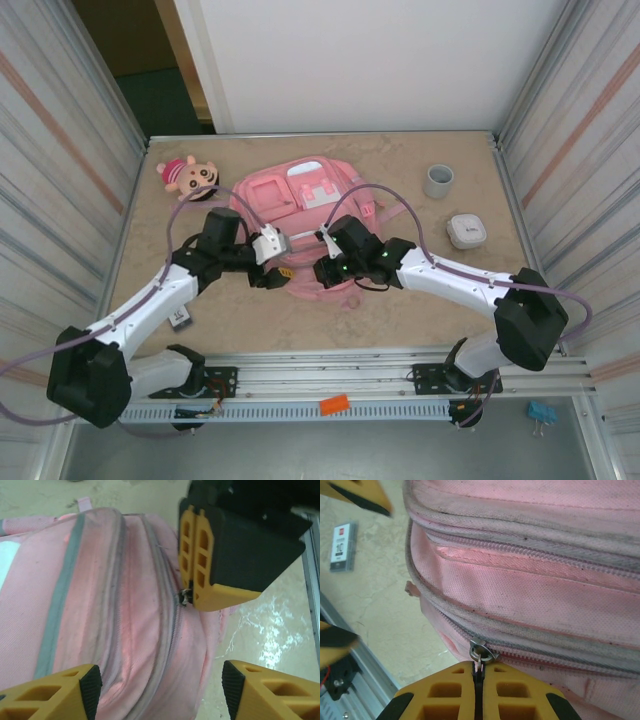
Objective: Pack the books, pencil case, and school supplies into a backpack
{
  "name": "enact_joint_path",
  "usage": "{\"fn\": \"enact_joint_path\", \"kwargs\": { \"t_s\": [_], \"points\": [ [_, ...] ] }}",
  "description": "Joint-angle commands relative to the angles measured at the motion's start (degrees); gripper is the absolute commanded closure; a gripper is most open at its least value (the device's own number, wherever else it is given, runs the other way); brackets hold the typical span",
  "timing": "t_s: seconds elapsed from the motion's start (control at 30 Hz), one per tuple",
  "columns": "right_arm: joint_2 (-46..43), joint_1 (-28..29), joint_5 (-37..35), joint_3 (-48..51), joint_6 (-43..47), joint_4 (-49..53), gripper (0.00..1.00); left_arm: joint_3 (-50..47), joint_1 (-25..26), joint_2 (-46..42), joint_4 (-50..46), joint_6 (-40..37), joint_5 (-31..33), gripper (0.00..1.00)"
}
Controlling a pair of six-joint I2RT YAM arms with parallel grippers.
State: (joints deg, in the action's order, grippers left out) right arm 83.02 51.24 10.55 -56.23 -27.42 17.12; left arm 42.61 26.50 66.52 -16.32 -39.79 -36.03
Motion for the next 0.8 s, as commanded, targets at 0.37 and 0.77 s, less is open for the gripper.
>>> {"fn": "enact_joint_path", "kwargs": {
  "t_s": [0.37,0.77],
  "points": [
    [-0.8,-1.5,7.9,-0.9,-0.1,-1.4,1.00,0.9,6.2,1.3,-0.1,-13.2,22.8,0.94],
    [-5.2,-10.6,3.2,1.4,4.6,10.6,1.00,0.9,5.8,-1.5,-5.9,-15.4,33.1,1.00]
  ]
}}
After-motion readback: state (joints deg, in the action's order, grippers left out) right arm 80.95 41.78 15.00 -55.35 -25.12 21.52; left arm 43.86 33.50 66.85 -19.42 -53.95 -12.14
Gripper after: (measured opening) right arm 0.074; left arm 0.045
